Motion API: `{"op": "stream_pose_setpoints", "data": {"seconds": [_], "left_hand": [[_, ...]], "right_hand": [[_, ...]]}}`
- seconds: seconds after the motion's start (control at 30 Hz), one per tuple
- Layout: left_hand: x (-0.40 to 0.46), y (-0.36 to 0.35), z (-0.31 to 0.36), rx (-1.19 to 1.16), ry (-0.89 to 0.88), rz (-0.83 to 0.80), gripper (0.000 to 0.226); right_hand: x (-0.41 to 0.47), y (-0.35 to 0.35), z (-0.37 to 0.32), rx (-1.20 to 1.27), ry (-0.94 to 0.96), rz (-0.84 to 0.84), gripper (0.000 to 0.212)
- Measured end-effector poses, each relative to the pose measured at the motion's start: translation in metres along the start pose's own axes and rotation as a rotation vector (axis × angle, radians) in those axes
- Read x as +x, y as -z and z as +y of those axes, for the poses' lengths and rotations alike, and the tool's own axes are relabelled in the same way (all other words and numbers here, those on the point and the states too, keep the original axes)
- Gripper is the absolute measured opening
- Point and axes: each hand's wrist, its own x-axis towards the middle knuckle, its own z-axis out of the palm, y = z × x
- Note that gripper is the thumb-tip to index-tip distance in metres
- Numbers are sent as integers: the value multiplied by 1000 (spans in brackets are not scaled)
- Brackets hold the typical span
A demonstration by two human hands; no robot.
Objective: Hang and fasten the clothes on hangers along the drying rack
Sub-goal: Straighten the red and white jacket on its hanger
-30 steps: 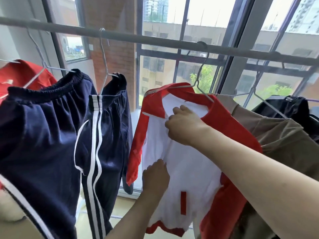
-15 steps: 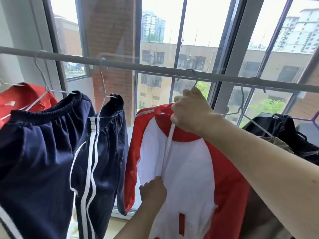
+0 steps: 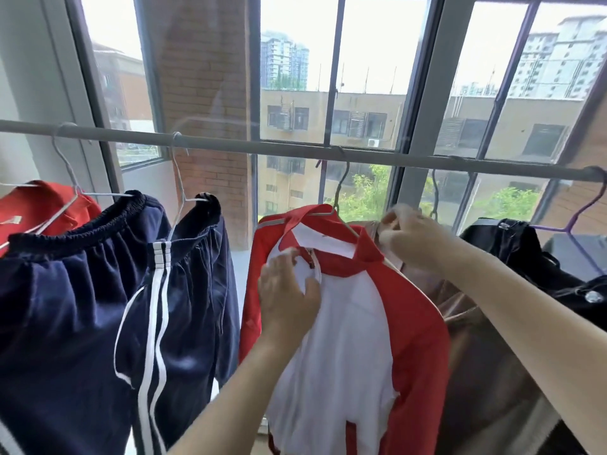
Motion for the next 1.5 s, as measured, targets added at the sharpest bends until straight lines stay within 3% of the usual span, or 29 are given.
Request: {"op": "stream_pose_setpoints", "data": {"seconds": [0.07, 0.17, 0.23, 0.43, 0.53, 0.63, 0.7, 0.83, 0.9, 1.07, 1.13, 1.27, 1.33, 1.4, 1.5], "left_hand": [[13, 10, 31, -11, -232, 3, 39], [28, 14, 62, 105, -508, -202, 37], [34, 13, 66, 202, -643, -316, 35], [44, 7, 64, 469, -853, -336, 16], [52, 10, 69, 299, -605, -361, 15], [69, 14, 73, -46, -90, -217, 14], [76, 14, 74, -128, 145, -248, 15], [66, 13, 81, -3, 39, -410, 11], [62, 15, 86, 56, -88, -403, 21], [64, 18, 92, 224, -402, -374, 16], [67, 20, 95, 151, -346, -425, 15], [80, 15, 102, -57, 52, -443, 24], [86, 15, 102, -94, 162, -482, 25], [90, 18, 102, -36, 147, -511, 23], [90, 21, 104, 219, -32, -485, 31]], "right_hand": [[-3, -1, 12, -58, -116, -185, 33], [-9, -2, 23, -159, -92, -327, 27], [-12, -5, 28, -190, -56, -361, 11], [-15, -8, 34, -152, -32, -345, 19], [-16, -8, 33, -106, -29, -376, 21], [-18, -9, 29, 13, -71, -434, 19], [-19, -11, 24, 53, -81, -456, 21], [-19, -13, 16, 115, -104, -503, 17], [-19, -16, 18, 195, -139, -550, 23], [-18, -15, 30, 469, -174, -665, 27], [-19, -11, 33, 570, -148, -701, 25], [-22, -8, 35, 723, -130, -701, 15], [-25, -9, 34, 747, -147, -662, 17], [-27, -10, 33, 732, -153, -595, 27], [-28, -11, 30, 656, -125, -536, 37]]}}
